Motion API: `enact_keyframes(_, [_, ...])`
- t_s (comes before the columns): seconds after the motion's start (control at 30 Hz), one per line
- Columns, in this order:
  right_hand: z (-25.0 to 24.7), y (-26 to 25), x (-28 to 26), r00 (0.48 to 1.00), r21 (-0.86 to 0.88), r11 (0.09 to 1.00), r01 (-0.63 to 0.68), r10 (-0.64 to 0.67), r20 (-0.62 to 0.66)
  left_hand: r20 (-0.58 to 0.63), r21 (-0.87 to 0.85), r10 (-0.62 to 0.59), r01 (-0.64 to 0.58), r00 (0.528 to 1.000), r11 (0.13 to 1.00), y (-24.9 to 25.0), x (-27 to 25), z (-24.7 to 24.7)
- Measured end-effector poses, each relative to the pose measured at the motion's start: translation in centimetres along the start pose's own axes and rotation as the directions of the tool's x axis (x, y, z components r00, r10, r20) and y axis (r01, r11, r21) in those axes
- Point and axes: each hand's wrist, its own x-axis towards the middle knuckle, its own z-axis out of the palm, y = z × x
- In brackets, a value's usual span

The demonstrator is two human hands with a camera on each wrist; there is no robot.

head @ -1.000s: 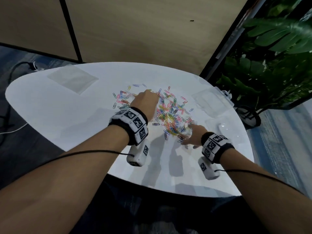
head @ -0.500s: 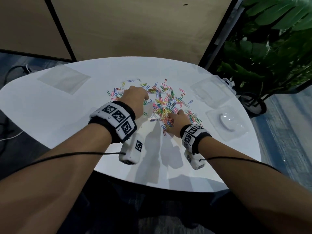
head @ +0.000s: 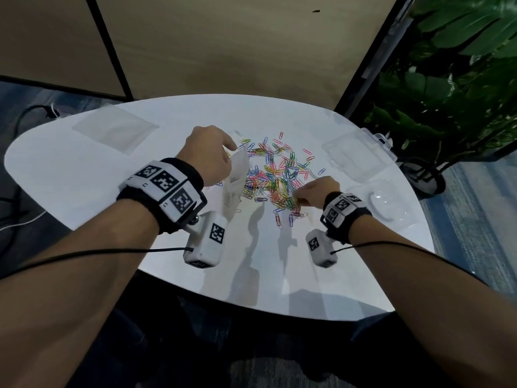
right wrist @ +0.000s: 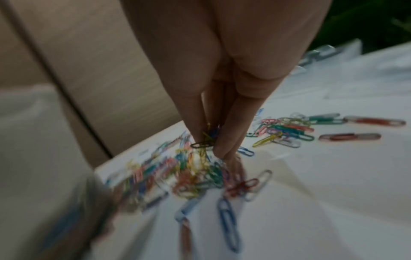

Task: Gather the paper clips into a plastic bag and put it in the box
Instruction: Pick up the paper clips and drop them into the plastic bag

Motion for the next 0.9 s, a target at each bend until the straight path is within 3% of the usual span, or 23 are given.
enact_keyframes(0.07, [-0.8, -0.2, 0.0, 0.997, 0.295, 0.954, -0.061, 0.041, 0.073, 0.017, 0.013, -0.043, 0.043, 0.999, 0.999, 0.1, -0.2, 0.1])
enact_keyframes(0.17, [-2.0, -2.8, -2.7, 0.977, 0.716, 0.688, -0.116, -0.053, 0.208, 0.059, 0.009, -0.087, 0.086, 0.995, 0.996, 0.5, -0.4, 0.2])
enact_keyframes(0.2, [-2.3, -3.8, -3.4, 0.96, 0.786, 0.603, -0.136, -0.116, 0.255, 0.075, 0.003, -0.092, 0.092, 0.993, 0.996, 0.8, -0.5, 0.3])
enact_keyframes(0.33, [-1.9, -7.3, -7.1, 0.895, 0.852, 0.493, -0.176, -0.28, 0.346, 0.127, -0.036, -0.095, 0.1, 0.987, 0.994, 1.6, -0.7, 1.0])
enact_keyframes(0.47, [0.1, -9.0, -8.7, 0.895, 0.785, 0.605, -0.135, -0.266, 0.359, 0.141, -0.047, -0.03, 0.037, 0.99, 0.998, 2.2, -0.8, 1.8])
enact_keyframes(0.57, [1.4, -9.2, -8.2, 0.959, 0.669, 0.743, -0.006, -0.186, 0.215, 0.1, -0.093, -0.037, 0.046, 0.994, 0.995, 2.4, -1.0, 2.1])
enact_keyframes(0.7, [2.8, -9.1, -7.4, 0.976, 0.462, 0.879, 0.118, -0.188, 0.109, 0.072, -0.144, -0.039, 0.049, 0.997, 0.988, 2.5, -1.2, 2.6])
enact_keyframes(0.8, [3.0, -9.4, -7.8, 0.947, 0.151, 0.938, 0.311, -0.319, 0.027, 0.057, -0.137, -0.024, 0.031, 0.998, 0.99, 2.7, -1.4, 2.8])
enact_keyframes(0.9, [2.2, -9.7, -8.8, 0.872, -0.096, 0.867, 0.489, -0.486, 0.05, 0.051, -0.124, -0.023, 0.03, 0.998, 0.992, 2.8, -1.2, 2.6])
